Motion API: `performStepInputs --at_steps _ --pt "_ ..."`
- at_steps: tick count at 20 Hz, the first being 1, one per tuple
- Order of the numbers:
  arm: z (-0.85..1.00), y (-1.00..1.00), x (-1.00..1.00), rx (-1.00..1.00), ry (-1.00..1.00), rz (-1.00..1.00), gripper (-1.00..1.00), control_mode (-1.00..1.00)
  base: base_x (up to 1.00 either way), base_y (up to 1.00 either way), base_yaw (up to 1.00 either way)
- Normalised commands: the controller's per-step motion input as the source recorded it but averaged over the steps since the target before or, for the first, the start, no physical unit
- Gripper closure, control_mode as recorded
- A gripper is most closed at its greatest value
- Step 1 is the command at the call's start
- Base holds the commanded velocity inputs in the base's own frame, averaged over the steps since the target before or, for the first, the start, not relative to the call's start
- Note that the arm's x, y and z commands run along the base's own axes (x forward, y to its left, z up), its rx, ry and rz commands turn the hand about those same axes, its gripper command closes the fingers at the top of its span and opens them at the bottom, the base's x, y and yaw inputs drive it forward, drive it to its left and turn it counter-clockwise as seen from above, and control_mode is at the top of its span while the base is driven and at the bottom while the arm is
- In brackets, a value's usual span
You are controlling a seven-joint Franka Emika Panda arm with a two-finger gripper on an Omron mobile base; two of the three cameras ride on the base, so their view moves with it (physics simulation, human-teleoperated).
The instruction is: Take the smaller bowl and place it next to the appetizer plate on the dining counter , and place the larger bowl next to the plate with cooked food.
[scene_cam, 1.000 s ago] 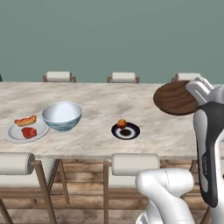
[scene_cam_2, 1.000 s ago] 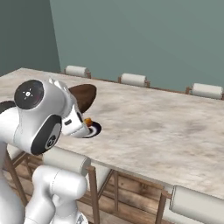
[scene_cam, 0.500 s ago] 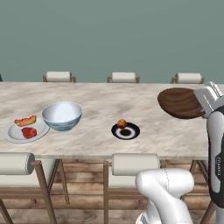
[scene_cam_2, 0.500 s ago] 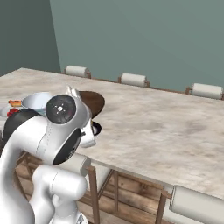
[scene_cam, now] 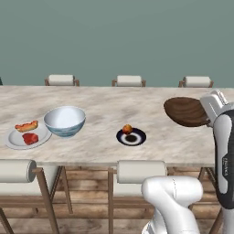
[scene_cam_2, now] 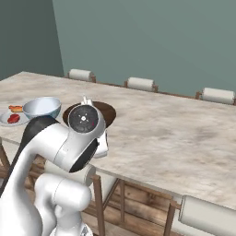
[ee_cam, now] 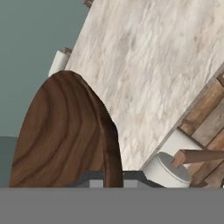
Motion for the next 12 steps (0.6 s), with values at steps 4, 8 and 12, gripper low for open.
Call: performStepInputs --at_steps 4,8,12 --pt "-0.24 0.00 0.27 0.00 0.00 0.00 1.00 -1.00 0.00 0.00 0.00" --pt "-0.21 0.00 0.25 0.00 0.01 0.00 1.00 -1.00 0.00 0.00 0.00" --pt "-0.20 -0.01 0.23 0.00 0.02 0.00 1.00 -1.00 0.00 0.00 0.00"
